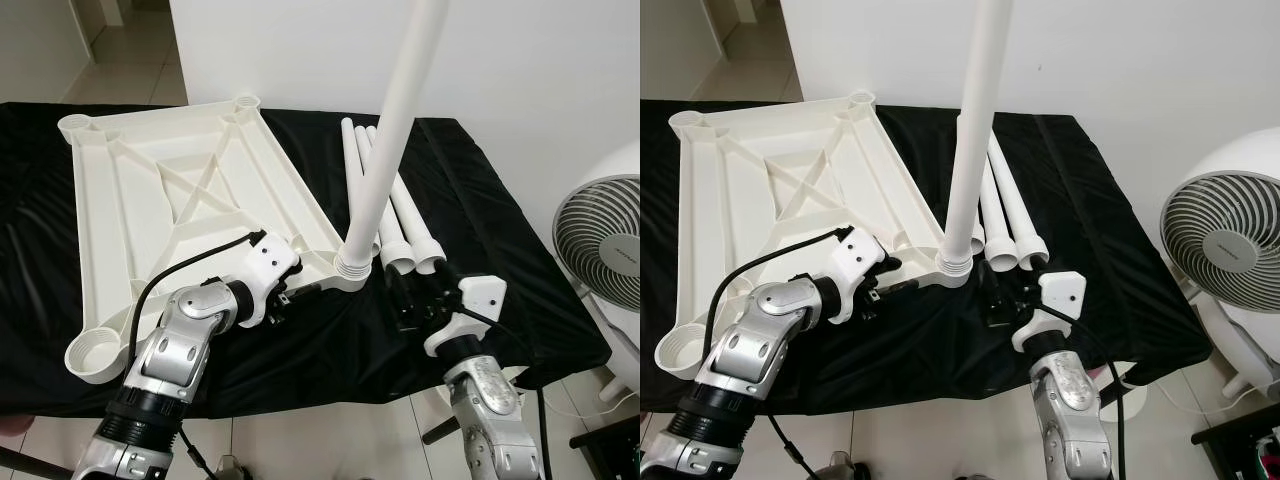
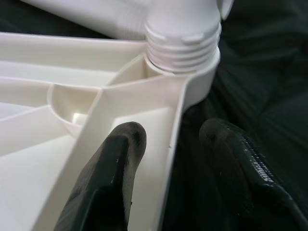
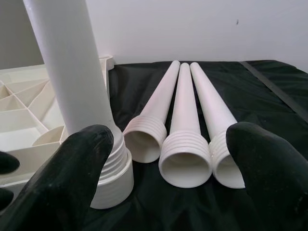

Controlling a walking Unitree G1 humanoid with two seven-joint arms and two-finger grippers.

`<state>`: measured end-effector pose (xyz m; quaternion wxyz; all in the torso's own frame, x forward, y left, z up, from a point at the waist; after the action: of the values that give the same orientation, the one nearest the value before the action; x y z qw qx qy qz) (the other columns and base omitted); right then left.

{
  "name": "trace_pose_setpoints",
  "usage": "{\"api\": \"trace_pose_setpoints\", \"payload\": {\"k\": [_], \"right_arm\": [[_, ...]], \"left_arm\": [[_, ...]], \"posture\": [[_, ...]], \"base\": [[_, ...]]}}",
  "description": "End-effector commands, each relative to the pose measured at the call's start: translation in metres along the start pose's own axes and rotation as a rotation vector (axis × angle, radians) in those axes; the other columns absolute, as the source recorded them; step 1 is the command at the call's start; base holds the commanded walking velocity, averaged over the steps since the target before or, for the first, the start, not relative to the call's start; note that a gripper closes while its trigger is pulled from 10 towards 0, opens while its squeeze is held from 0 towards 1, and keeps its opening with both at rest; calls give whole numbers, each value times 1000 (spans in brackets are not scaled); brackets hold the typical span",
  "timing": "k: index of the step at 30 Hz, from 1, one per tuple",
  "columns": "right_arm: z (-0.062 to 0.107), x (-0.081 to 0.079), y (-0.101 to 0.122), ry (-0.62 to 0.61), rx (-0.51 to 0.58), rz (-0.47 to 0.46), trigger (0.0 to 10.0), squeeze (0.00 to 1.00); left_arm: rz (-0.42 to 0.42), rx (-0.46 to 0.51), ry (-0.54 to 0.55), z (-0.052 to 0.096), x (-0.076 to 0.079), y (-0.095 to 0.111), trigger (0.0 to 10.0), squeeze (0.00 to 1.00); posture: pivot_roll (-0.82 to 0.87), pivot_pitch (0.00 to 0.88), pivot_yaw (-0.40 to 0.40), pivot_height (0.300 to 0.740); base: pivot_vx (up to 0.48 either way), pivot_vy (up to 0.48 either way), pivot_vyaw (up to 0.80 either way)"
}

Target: Building children table

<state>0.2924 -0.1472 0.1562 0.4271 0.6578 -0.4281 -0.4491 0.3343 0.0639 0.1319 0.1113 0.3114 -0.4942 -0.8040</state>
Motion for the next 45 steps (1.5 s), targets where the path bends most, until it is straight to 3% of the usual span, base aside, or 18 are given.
{"api": "trace_pose_setpoints", "payload": {"k": [1, 10, 12, 14, 15, 16, 17, 18, 19, 28, 33, 34, 35, 36, 37, 45], "right_arm": [[4, 3, 0, -9, -7, 3, 10000, 0], [7, 6, 1, -22, -8, 12, 10000, 0], [6, 6, 1, -23, -9, 15, 10000, 0], [5, 5, 1, -23, -9, 14, 10000, 0], [5, 5, 1, -22, -10, 14, 10000, 0], [5, 5, 1, -22, -10, 14, 10000, 0], [5, 5, 1, -22, -10, 14, 10000, 0], [4, 5, 1, -23, -10, 14, 10000, 0], [4, 5, 1, -23, -10, 17, 10000, 0], [3, 8, 1, -28, -14, 25, 10000, 0], [1, 9, 0, -32, -14, 30, 10000, 0], [0, 9, 0, -35, -12, 31, 10000, 0], [0, 9, 1, -37, -11, 32, 10000, 0], [0, 9, 1, -37, -11, 32, 10000, 0], [0, 10, 1, -42, -9, 32, 10000, 0], [0, 10, 0, -46, -10, 32, 10000, 0]], "left_arm": [[-4, -56, 81, -1, -8, -8, 10000, 0], [-10, -146, 70, 2, -10, -25, 10000, 0], [90, -252, 167, 8, -29, -45, 10000, 0], [104, -275, 195, 11, -34, -49, 10000, 0], [111, -291, 203, 12, -37, -52, 7529, 0], [111, -291, 203, 12, -37, -52, 7529, 0], [110, -304, 201, 14, -37, -54, 4784, 0], [107, -325, 199, 16, -38, -57, 6000, 0], [101, -340, 192, 17, -37, -59, 10000, 0], [46, -429, 184, 26, -42, -64, 10000, 0], [56, -456, 173, 27, -42, -69, 10000, 0], [61, -461, 178, 28, -44, -70, 9529, 0], [62, -465, 183, 28, -45, -70, 4314, 0], [62, -465, 183, 28, -45, -70, 4314, 0], [86, -461, 209, 29, -48, -70, 0, 0], [150, -415, 304, 32, -63, -63, 0, 0]], "posture": [[-16, 102, -12, 740], [-17, 112, -4, 740], [-7, 120, 1, 740], [-7, 120, 1, 740], [-3, 122, 1, 740], [-3, 122, 1, 740], [-3, 122, 1, 740], [-3, 122, 1, 740], [1, 127, 3, 740], [14, 136, 11, 740], [16, 138, 17, 740], [16, 138, 19, 740], [17, 138, 20, 740], [17, 138, 20, 740], [18, 139, 20, 740], [22, 141, 19, 740]], "base": [[0, 0, 0], [0, 0, 0], [0, 0, 0], [0, 0, 0], [0, 0, 0], [0, 0, 0], [0, 0, 0], [0, 0, 0], [0, 0, 0], [0, 0, 0], [0, 0, 0], [0, 0, 0], [0, 0, 0], [0, 0, 0], [0, 0, 0], [0, 0, 0]]}}
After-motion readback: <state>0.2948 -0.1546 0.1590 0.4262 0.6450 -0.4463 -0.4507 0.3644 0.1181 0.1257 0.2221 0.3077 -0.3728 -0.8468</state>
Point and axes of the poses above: a point about 5 cm out from each wrist's last joint towards the gripper, its own z axis pointing back from the gripper into the wrist, its own y axis along the axis of the wrist's last joint, x = y × z, the point moved 5 cm from there along -z, pointing out of the wrist towards the gripper, and after that the axes turned 9 degrees about -z, right-handed, at the moved point
